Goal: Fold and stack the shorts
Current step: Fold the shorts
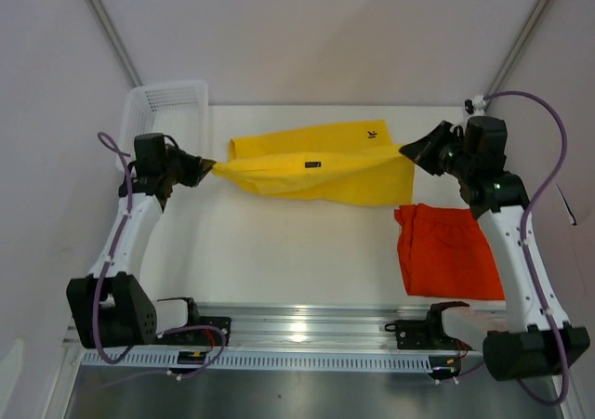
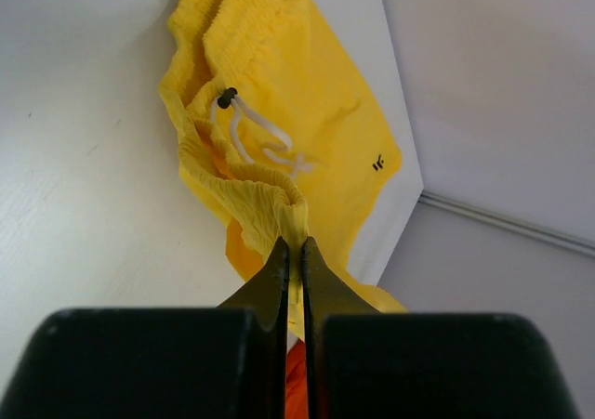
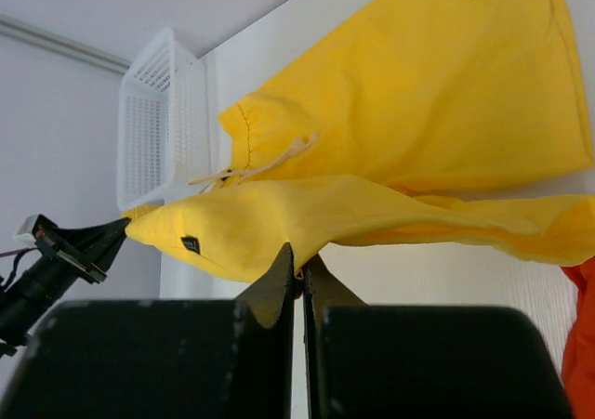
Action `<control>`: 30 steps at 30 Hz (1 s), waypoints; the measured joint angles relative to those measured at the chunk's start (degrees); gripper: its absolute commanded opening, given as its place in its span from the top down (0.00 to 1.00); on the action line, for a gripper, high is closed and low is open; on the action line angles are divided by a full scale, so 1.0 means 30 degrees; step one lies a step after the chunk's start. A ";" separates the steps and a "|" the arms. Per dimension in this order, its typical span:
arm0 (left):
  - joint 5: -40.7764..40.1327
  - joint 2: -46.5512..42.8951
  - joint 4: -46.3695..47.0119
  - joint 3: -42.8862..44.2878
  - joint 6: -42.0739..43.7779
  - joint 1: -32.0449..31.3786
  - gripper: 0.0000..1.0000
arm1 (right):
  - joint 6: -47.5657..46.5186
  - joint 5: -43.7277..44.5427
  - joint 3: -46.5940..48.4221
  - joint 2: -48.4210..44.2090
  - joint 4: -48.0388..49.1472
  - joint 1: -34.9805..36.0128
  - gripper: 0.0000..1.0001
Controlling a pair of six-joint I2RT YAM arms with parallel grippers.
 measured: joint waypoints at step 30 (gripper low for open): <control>0.0262 -0.5945 -0.3912 -0.3876 0.0474 0.0087 1.00 | -0.2936 -0.1260 0.3971 -0.0364 -0.6521 0.0117 1.00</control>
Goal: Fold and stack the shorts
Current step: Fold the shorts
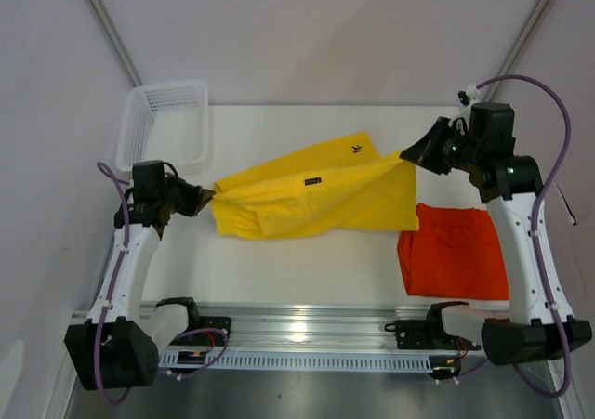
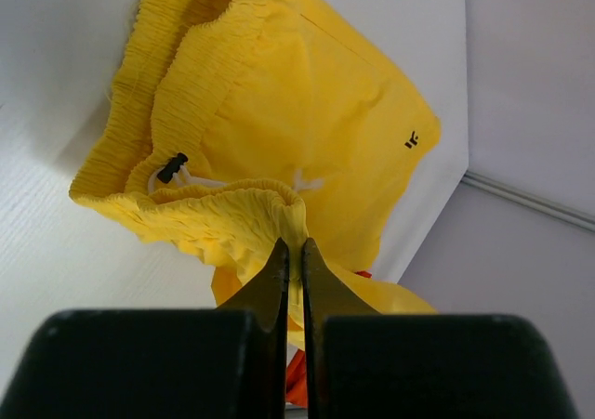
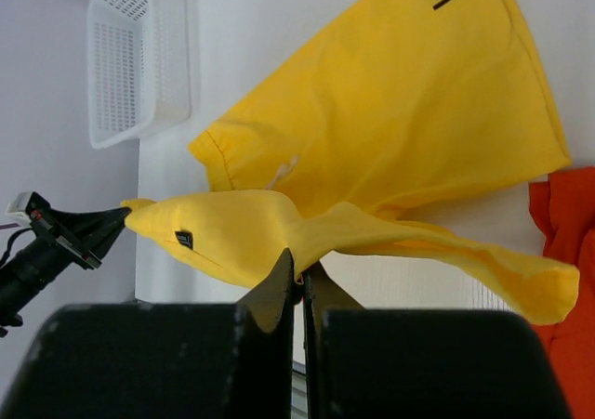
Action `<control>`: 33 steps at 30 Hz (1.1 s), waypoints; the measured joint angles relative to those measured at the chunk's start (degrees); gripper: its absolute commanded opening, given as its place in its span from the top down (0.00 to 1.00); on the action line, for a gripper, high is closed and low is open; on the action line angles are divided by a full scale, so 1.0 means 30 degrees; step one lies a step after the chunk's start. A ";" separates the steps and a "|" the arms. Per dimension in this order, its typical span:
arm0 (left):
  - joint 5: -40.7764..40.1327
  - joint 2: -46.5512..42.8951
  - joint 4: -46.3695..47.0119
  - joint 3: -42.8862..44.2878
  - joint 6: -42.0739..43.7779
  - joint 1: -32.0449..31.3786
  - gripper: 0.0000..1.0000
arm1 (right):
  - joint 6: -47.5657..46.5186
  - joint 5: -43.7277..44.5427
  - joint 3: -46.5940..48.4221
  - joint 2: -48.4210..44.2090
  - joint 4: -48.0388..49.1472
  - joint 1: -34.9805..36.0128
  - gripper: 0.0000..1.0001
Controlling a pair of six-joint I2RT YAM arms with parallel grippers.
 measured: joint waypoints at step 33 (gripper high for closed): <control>-0.1326 1.1635 0.4728 0.8896 -0.1974 0.0488 1.00 | 0.1304 -0.2222 0.8699 1.4797 0.3869 -0.1093 1.00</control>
